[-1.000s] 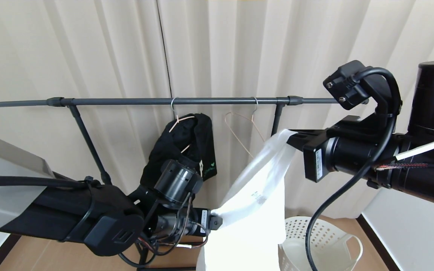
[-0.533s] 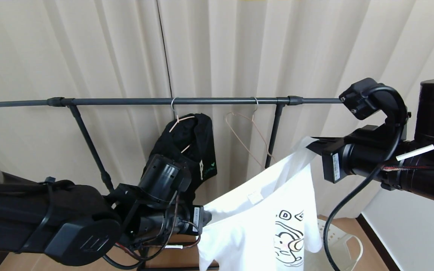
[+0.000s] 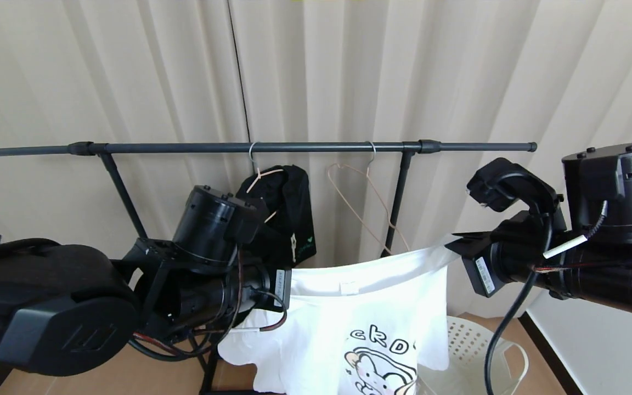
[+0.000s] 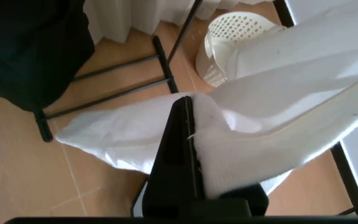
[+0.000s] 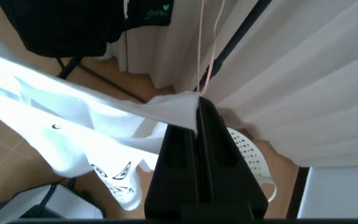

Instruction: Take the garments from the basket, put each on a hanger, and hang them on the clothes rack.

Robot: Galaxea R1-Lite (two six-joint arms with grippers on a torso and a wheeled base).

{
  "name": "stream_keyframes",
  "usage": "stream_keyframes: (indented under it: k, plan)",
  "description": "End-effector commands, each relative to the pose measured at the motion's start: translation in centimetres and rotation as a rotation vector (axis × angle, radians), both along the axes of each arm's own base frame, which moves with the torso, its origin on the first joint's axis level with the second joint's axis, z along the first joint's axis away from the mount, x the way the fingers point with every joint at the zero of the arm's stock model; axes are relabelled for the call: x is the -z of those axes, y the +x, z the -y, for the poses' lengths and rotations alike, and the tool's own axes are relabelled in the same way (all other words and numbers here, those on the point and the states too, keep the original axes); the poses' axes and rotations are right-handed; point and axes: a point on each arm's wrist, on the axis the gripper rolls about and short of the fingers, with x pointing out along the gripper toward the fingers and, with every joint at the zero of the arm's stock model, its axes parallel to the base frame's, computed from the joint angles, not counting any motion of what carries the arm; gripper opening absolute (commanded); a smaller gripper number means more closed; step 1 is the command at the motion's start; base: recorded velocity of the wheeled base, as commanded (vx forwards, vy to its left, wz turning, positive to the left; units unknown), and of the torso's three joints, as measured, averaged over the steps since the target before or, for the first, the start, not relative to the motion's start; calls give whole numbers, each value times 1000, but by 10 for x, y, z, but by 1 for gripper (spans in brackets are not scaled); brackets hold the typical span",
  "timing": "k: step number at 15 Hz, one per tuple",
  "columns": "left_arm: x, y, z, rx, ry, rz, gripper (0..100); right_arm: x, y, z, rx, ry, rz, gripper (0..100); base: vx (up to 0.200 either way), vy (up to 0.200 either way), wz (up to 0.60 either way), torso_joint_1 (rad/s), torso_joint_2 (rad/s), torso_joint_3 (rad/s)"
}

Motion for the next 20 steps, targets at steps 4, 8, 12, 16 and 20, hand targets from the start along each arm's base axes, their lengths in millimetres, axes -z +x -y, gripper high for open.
stream_keyframes:
  k: [4, 8, 12, 16, 20]
  plan:
    - [-67, 4, 3, 40, -17, 135, 0, -50, 16, -21, 19, 102, -11, 0, 0, 0, 0, 0, 0, 0]
    - [-109, -1, -2, 48, -12, 160, 0, -63, 19, -24, 101, 288, -59, 0, 0, 0, 0, 0, 0, 0]
    - [-107, 4, -5, 48, 17, 169, 0, -73, 20, -18, 127, 330, -38, 0, 0, 0, 0, 0, 0, 0]
    - [-99, 30, -3, 42, 68, 181, 0, -64, 10, -14, 90, 252, -46, 0, 0, 0, 0, 0, 0, 0]
    - [-105, 62, 13, 30, 46, 220, 0, -56, -27, -24, -71, 166, -63, 0, 0, 0, 0, 0, 0, 0]
